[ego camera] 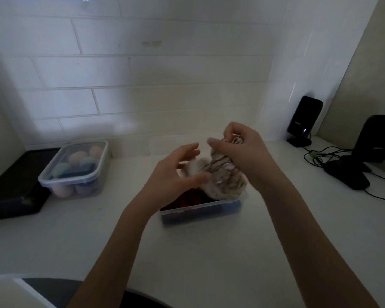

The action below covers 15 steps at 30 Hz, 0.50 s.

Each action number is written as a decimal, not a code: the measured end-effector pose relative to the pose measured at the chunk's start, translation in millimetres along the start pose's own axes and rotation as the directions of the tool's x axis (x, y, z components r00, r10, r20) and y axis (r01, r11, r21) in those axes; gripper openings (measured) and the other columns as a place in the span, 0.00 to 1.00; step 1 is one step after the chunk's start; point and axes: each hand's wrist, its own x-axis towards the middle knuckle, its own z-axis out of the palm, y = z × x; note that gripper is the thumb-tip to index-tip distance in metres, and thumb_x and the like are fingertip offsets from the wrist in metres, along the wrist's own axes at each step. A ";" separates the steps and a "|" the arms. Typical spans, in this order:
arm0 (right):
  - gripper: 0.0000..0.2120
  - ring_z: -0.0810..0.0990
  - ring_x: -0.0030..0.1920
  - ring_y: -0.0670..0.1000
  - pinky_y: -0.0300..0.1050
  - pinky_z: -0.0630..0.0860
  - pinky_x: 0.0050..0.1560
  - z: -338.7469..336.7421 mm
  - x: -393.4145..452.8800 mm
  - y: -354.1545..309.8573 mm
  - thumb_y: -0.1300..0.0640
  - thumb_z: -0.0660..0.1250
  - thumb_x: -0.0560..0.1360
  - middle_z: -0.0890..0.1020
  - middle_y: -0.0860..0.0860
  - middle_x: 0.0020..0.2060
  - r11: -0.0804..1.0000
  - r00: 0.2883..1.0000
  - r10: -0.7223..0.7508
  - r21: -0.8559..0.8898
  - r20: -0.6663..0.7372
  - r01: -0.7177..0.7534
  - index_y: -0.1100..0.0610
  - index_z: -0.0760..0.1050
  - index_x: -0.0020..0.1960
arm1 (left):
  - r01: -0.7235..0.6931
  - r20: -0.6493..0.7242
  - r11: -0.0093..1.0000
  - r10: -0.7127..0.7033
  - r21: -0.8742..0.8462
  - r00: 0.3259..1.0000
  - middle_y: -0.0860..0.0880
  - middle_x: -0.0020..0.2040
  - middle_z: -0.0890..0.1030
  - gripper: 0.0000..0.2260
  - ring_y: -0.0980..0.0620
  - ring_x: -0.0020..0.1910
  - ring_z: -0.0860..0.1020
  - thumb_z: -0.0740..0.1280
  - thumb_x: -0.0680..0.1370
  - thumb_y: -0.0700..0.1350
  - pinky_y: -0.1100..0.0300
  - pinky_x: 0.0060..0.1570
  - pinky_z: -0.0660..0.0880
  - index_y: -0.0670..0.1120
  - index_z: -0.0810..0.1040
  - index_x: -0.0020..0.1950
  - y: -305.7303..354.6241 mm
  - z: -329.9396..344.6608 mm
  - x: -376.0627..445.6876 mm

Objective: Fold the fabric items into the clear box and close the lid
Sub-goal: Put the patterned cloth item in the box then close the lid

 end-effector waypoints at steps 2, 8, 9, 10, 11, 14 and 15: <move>0.12 0.78 0.36 0.55 0.43 0.75 0.30 10.8 -4.1 -3.6 0.61 0.72 0.71 0.76 0.57 0.34 0.961 0.986 0.070 0.255 0.148 -0.107 0.56 0.68 0.38 | -0.005 -0.003 0.996 0.005 -0.087 1.000 0.52 0.56 0.80 0.24 0.58 0.55 0.78 0.74 0.68 0.47 0.61 0.56 0.74 0.49 0.73 0.63 1.4 7.7 -0.4; 0.09 0.77 0.27 0.45 0.34 0.70 0.23 2.4 -1.7 2.6 0.66 0.69 0.73 0.79 0.54 0.38 0.950 0.981 0.098 0.277 0.165 -0.141 0.56 0.72 0.47 | -0.069 -0.231 0.973 0.017 -0.221 0.973 0.53 0.37 0.83 0.05 0.57 0.37 0.81 0.72 0.70 0.40 0.66 0.38 0.76 0.50 0.81 0.42 1.1 -0.7 -5.1; 0.09 0.78 0.30 0.45 0.35 0.72 0.25 1.0 -1.3 4.5 0.64 0.70 0.72 0.80 0.54 0.39 0.967 0.982 0.102 0.214 0.161 -0.135 0.55 0.73 0.49 | -0.054 -0.216 0.964 -0.004 -0.260 0.976 0.53 0.37 0.83 0.04 0.56 0.36 0.80 0.72 0.70 0.40 0.65 0.38 0.76 0.49 0.80 0.41 0.5 -2.9 -4.7; 0.10 0.79 0.34 0.46 0.36 0.74 0.30 1.3 -0.8 6.4 0.62 0.71 0.72 0.81 0.53 0.42 0.982 0.982 0.106 0.137 0.155 -0.128 0.55 0.74 0.51 | -0.043 -0.212 0.955 -0.021 -0.292 0.977 0.51 0.37 0.82 0.04 0.55 0.36 0.80 0.72 0.71 0.40 0.63 0.38 0.76 0.48 0.79 0.40 0.3 -4.3 -4.1; 0.10 0.80 0.38 0.48 0.38 0.75 0.34 2.7 -0.6 7.7 0.59 0.71 0.73 0.81 0.53 0.45 0.992 0.983 0.109 0.047 0.148 -0.117 0.54 0.75 0.53 | -0.042 -0.220 0.945 -0.032 -0.323 0.975 0.50 0.37 0.81 0.04 0.54 0.36 0.79 0.71 0.71 0.40 0.62 0.39 0.75 0.47 0.79 0.40 0.8 -5.0 -3.7; 0.16 0.79 0.46 0.47 0.40 0.75 0.43 5.6 -1.3 9.5 0.46 0.67 0.74 0.80 0.50 0.54 0.988 0.967 0.127 -0.120 0.221 -0.102 0.46 0.74 0.61 | -0.059 -0.244 0.906 -0.050 -0.420 0.968 0.51 0.35 0.80 0.04 0.54 0.35 0.78 0.68 0.74 0.41 0.63 0.37 0.75 0.48 0.78 0.39 3.3 -5.7 -2.8; 0.18 0.79 0.49 0.46 0.41 0.75 0.46 4.4 -2.3 9.2 0.42 0.64 0.73 0.80 0.48 0.55 0.989 0.944 0.141 -0.093 0.299 -0.118 0.44 0.73 0.62 | -0.068 -0.242 0.898 -0.044 -0.435 0.969 0.51 0.35 0.81 0.05 0.55 0.35 0.78 0.66 0.75 0.42 0.64 0.36 0.74 0.48 0.79 0.40 4.2 -6.0 -2.4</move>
